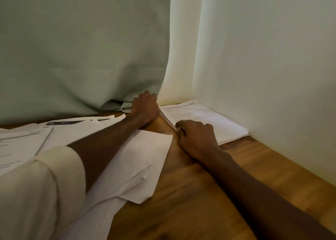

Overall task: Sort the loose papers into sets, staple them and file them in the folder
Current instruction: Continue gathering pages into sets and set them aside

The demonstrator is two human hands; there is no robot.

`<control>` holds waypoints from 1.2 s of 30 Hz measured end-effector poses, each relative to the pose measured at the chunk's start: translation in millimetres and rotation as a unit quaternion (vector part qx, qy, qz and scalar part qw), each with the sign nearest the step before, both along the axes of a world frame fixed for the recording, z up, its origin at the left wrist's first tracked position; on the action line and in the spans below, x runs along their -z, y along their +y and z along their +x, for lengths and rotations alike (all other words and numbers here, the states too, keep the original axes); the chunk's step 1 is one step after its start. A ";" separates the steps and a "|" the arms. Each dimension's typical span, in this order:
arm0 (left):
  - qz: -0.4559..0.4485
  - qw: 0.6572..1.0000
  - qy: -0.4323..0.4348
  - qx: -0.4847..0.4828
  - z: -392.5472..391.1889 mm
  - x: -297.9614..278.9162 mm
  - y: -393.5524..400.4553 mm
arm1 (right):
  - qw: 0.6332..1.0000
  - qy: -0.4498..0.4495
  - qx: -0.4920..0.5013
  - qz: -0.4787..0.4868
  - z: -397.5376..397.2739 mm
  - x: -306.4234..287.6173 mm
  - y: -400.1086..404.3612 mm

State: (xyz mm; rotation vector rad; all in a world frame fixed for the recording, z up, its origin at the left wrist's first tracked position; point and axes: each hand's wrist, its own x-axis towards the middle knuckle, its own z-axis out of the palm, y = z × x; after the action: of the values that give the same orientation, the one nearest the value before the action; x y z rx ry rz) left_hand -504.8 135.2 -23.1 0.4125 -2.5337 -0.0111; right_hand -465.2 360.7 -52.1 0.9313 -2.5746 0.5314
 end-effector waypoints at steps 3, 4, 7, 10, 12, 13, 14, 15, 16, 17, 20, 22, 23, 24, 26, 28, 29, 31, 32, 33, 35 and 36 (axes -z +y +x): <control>0.096 0.992 0.028 0.078 5.5 3.3 13.7 | 1.000 -0.017 0.006 0.000 2.0 -2.9 0.5; 0.106 0.990 0.017 0.090 9.3 4.4 18.2 | 1.000 -0.022 0.006 -0.004 4.0 -4.3 0.7; 0.095 0.992 -0.036 0.075 19.3 7.7 30.4 | 0.998 0.029 0.041 -0.038 10.6 -12.0 3.6; 0.045 0.998 -0.021 0.043 35.0 6.7 49.3 | 0.984 0.109 0.128 -0.061 15.4 -26.1 19.3; 0.035 0.998 0.002 0.058 52.5 2.5 71.0 | 0.971 0.105 0.204 -0.061 10.6 -35.1 40.6; 0.041 0.997 0.001 0.071 62.4 1.5 84.0 | 0.965 0.078 0.241 -0.066 7.2 -38.4 52.7; 0.053 0.995 -0.009 0.085 73.7 2.0 98.7 | 0.958 0.040 0.273 -0.076 5.1 -40.6 64.4; 0.068 0.993 -0.027 0.096 85.4 4.6 114.0 | 0.951 0.002 0.298 -0.084 3.7 -41.2 73.7; 0.080 0.990 -0.047 0.103 96.5 9.3 128.9 | 0.945 -0.028 0.314 -0.090 2.8 -39.9 79.6; 0.085 0.989 -0.064 0.105 106.1 14.1 143.0 | 0.941 -0.046 0.322 -0.096 2.8 -38.3 83.4; 0.104 0.987 -0.086 0.093 117.4 27.7 169.9 | 0.936 -0.070 0.329 -0.098 3.5 -33.3 86.6; 0.133 0.985 -0.068 0.087 117.9 33.6 176.9 | 0.938 -0.074 0.322 -0.102 2.2 -31.1 88.8; 0.140 0.985 -0.054 0.087 117.7 35.7 178.6 | 0.940 -0.073 0.315 -0.108 1.5 -29.9 90.1; 0.145 0.985 -0.039 0.090 117.3 38.0 179.3 | 0.942 -0.069 0.308 -0.115 0.4 -28.4 90.8; 0.146 0.984 -0.013 0.099 116.5 41.5 179.1 | 0.945 -0.062 0.298 -0.124 -1.2 -25.7 90.2; 0.146 0.984 0.001 0.099 115.7 42.4 178.3 | 0.946 -0.057 0.294 -0.127 -2.9 -23.8 89.1; 0.146 0.985 0.006 0.096 115.1 42.3 177.5 | 0.946 -0.053 0.293 -0.128 -4.4 -22.8 88.8; 0.150 0.984 0.013 0.095 114.2 42.5 176.4 | 0.945 -0.050 0.292 -0.136 -7.2 -21.3 88.9; 0.153 0.983 0.015 0.097 114.4 42.9 176.0 | 0.945 -0.050 0.291 -0.139 -8.6 -20.5 89.0; 0.154 0.983 0.017 0.099 114.0 43.2 176.0 | 0.945 -0.050 0.291 -0.141 -10.1 -19.7 89.2; 0.156 0.982 0.021 0.101 113.2 43.2 175.6 | 0.946 -0.051 0.287 -0.145 -11.3 -18.0 88.9; 0.157 0.982 0.021 0.100 113.5 42.6 176.2 | 0.946 -0.052 0.285 -0.149 -11.1 -17.4 88.2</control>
State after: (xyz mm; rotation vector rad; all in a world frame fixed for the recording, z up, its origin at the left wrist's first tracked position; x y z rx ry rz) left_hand -391.3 311.4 -65.7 0.2726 -2.5253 -0.4942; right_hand -476.2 448.9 -34.6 0.0449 -2.5820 0.7729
